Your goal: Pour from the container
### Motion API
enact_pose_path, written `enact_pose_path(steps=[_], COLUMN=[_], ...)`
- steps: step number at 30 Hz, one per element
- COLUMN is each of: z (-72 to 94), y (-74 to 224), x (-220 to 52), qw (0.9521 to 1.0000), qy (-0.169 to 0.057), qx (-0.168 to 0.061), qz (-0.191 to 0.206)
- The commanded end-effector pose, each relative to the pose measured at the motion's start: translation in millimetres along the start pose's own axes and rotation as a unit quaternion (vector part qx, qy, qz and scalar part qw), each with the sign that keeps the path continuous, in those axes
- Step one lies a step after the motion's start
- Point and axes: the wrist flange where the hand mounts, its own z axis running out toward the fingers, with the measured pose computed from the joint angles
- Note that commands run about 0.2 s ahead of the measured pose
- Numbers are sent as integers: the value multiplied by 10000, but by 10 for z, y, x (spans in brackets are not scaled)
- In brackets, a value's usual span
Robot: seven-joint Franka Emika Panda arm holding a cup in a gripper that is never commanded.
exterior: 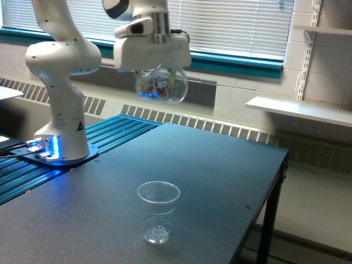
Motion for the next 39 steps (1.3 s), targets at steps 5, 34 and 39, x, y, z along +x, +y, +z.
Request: enact_pose_path(steps=[5,34,39], z=[217,898,989], y=[216,49,-45], x=[302,776,766], qw=[9996,9938,9923], qy=[-98,-799,-916], qx=[-119,-491,-488], qz=[249,591,670])
